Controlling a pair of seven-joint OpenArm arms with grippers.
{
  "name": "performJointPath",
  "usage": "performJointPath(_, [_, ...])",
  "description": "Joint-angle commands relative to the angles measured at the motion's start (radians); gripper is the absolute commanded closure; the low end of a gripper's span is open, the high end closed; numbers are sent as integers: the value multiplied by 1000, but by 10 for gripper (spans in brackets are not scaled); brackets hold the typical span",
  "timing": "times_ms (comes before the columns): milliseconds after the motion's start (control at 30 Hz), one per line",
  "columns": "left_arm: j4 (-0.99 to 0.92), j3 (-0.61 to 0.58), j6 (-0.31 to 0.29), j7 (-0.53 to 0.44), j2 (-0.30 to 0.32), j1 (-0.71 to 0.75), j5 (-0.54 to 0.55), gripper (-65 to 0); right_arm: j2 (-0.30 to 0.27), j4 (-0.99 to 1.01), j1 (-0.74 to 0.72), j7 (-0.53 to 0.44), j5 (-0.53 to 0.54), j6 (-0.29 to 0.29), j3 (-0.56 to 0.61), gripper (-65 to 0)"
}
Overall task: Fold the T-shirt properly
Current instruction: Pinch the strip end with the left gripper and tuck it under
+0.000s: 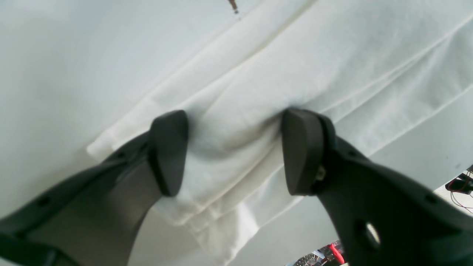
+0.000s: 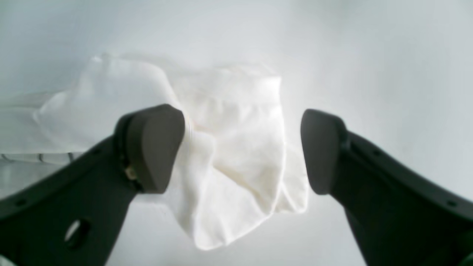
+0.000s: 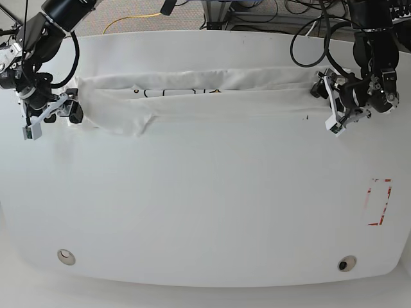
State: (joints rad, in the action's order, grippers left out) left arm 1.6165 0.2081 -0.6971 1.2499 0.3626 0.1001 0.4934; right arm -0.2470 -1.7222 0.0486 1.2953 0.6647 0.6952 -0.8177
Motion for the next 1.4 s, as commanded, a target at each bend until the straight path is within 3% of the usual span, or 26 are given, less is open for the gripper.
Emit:
performJointPath(0, [12, 4, -1, -2, 16, -32, 4, -372, 7, -68, 0, 16, 91, 3, 7, -471])
performJointPath(167, [11, 6, -1, 11, 13, -46, 4, -372, 58, -147, 52, 27, 204, 3, 39, -309])
performJointPath(267, [11, 4, -1, 11, 11, -69, 4, -372, 82, -132, 64, 17, 191, 3, 88, -160])
performJointPath(367, [3, 4, -1, 9, 11, -87, 3, -372, 100, -95, 66, -4, 111, 3, 120, -27])
performJointPath(567, [3, 4, -1, 11, 14, -89, 4, -372, 107, 27, 64, -107, -62, 3, 149, -14])
performJointPath(833, [11, 26, -1, 14, 16, -116, 6, -372, 61, 207, 58, -236, -119, 3, 179, -14])
performJointPath(1033, [18, 221, -1, 130, 8, -159, 40, -372, 41, 225, 64, -243, -116, 3, 186, -14])
performJointPath(1200, [15, 388, -1, 135, 17, -132, 181, -379, 39, 230, 67, -243, -119, 3, 185, -14])
performJointPath(1367, [15, 429, -1, 135, 17, -67, 271, -465, 41, 225, 67, -243, -113, 3, 186, -14])
